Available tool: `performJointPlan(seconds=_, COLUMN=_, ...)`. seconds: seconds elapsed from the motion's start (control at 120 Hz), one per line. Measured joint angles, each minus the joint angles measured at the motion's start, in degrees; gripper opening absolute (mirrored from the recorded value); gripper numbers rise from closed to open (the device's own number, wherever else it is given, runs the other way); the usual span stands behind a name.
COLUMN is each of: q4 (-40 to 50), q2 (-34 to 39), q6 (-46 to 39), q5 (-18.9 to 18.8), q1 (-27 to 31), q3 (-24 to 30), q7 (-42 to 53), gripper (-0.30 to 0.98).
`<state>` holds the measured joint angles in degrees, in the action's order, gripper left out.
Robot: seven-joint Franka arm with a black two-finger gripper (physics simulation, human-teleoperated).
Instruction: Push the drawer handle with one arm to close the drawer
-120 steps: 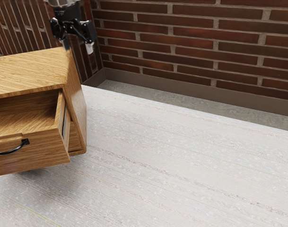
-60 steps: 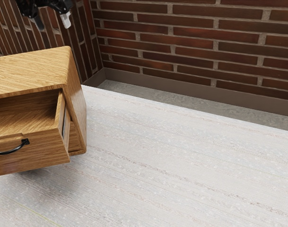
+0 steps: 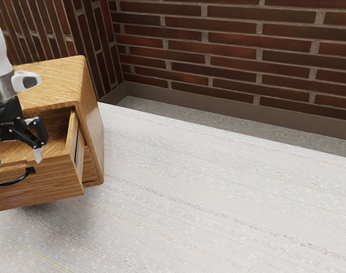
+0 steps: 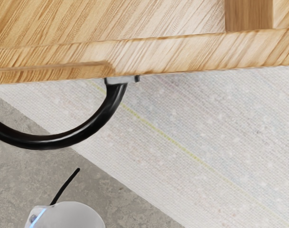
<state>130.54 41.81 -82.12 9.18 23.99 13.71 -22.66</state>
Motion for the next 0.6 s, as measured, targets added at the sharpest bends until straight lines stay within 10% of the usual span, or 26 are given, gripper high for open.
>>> performJointPlan(seconds=0.6, q4=17.0, q2=9.3, q6=-12.2, q5=-2.0, q1=3.1, q3=-0.6, q7=-1.6, gripper=-0.03)
